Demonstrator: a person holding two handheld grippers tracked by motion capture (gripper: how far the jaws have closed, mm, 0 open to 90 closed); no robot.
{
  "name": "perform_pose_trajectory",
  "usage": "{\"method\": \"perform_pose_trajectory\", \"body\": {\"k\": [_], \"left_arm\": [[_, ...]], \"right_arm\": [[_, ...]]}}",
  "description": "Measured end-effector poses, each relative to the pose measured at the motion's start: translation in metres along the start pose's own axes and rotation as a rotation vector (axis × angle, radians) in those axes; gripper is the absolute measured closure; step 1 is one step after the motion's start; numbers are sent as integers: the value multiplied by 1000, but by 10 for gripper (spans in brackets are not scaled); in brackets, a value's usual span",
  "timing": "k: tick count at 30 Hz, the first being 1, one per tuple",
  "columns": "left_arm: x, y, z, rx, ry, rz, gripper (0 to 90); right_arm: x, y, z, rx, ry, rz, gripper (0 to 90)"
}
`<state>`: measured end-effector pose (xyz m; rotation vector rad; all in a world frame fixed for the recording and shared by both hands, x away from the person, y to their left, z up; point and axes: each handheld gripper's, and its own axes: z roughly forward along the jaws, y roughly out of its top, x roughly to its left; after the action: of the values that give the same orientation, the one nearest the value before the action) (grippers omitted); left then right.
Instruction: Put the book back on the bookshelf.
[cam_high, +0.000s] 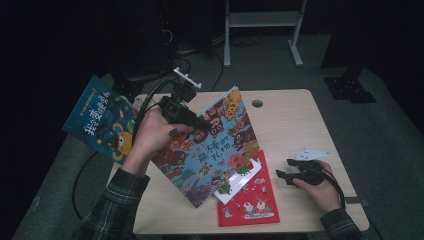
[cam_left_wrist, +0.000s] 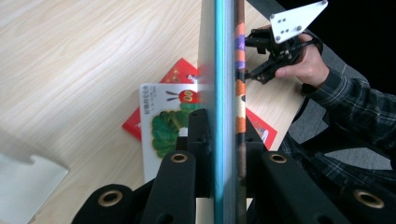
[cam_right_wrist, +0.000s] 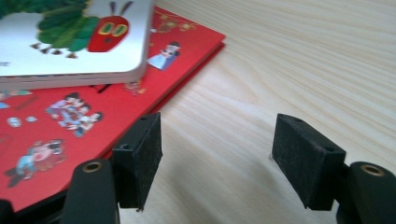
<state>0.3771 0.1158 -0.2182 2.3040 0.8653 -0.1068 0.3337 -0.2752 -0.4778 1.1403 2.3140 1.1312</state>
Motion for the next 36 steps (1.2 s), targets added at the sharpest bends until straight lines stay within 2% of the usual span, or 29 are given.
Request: {"method": "perform_pose_trajectory", "body": {"k": [5,12,22,25,30,36], "left_arm": [[8,-10,-10,-11,13,-22,808],[17,-25,-27,-22,37,-60,808],[31,-47,-51,-36,81,-113,808],[35,-54,-57,-41,82,-130,808],[43,-72,-73,-55,90,-173,808],[53,-95,-94,-70,130,-224,808]], "right_arm": [[-5,-1,4,10,-39,25,306],[-4,-3,9,29,-66,-1,287],[-5,-3,10,35,-71,3,254],[-5,-3,10,35,-71,3,255],[-5,-3,10,34,-71,4,254],[-5,-3,10,34,-72,6,252]]}}
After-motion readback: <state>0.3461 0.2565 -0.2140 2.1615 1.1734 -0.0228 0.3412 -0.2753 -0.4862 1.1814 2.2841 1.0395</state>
